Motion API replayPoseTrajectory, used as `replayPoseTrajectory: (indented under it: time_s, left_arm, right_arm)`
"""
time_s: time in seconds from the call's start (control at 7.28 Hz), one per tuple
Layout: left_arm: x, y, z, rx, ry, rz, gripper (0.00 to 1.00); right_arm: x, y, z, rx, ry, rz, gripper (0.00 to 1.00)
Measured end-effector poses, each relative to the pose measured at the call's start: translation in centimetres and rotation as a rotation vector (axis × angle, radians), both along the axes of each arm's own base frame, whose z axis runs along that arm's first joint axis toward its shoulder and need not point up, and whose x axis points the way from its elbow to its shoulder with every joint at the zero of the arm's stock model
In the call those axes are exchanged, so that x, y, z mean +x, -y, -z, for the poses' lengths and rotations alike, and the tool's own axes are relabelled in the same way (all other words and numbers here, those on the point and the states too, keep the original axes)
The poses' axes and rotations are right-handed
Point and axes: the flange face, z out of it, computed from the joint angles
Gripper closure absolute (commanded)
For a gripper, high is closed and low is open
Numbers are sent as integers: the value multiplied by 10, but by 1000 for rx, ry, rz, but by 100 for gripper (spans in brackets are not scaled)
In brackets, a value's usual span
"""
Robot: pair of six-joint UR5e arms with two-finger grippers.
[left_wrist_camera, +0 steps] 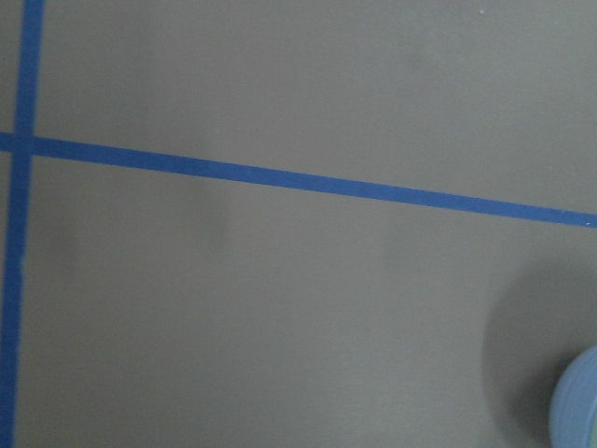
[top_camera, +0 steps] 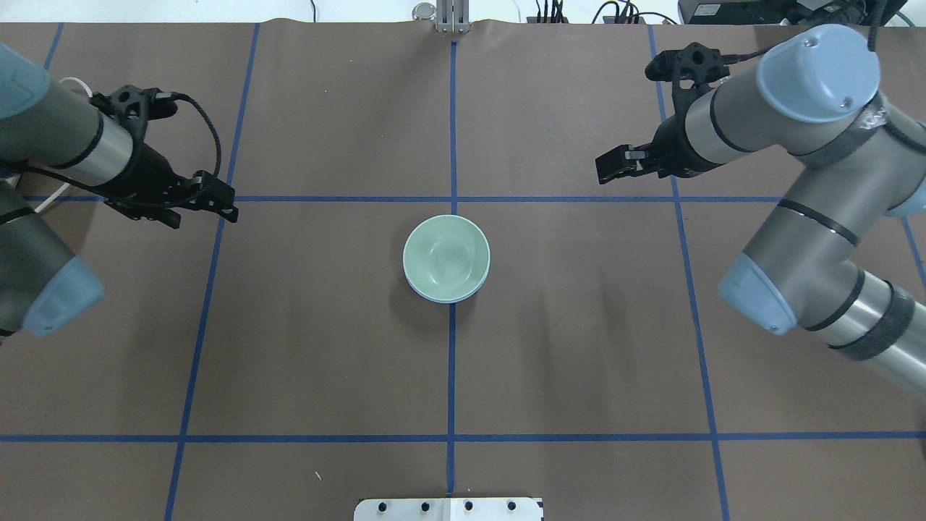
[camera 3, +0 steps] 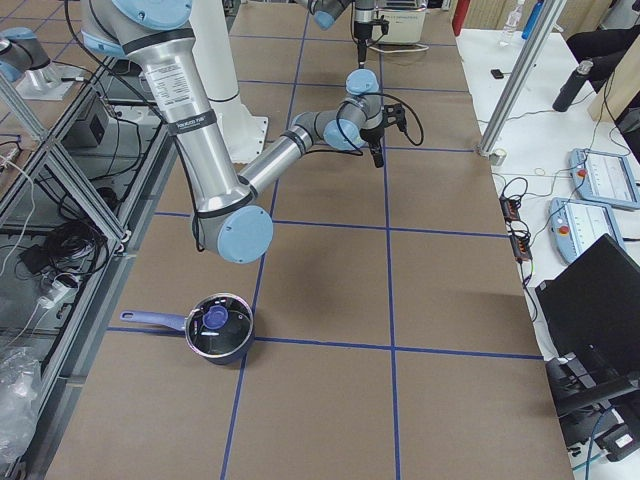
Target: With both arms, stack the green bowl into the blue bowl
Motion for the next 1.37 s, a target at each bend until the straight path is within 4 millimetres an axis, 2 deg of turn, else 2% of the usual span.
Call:
replayPoseTrajectory:
  time_s: [0.14,0.41,0.69,0.96,1.24,1.37]
  left_arm:
    - [-32,-3,-24,38,19,-16,1]
    - [-99,-9,-78,115,61,-58,1]
    - [-166,-24,-133,157,89,-95,1]
    - [-216,-41,-189,147,116,-107,1]
    - [-267,-47,-240,106,149,-91,1]
    - [-291,-48,-253,72,162,-80,1]
  right_arm:
    - [33,-10,-21,-27,-6,-10,0]
    - [104,-22,-77,-98,-33,-18,0]
    - [174,-38,-151,-113,-116,3,0]
    - [219,-56,-199,-151,-171,2,0]
    - [249,-68,-230,-210,-208,6,0]
    - [271,-69,-240,-232,-209,13,0]
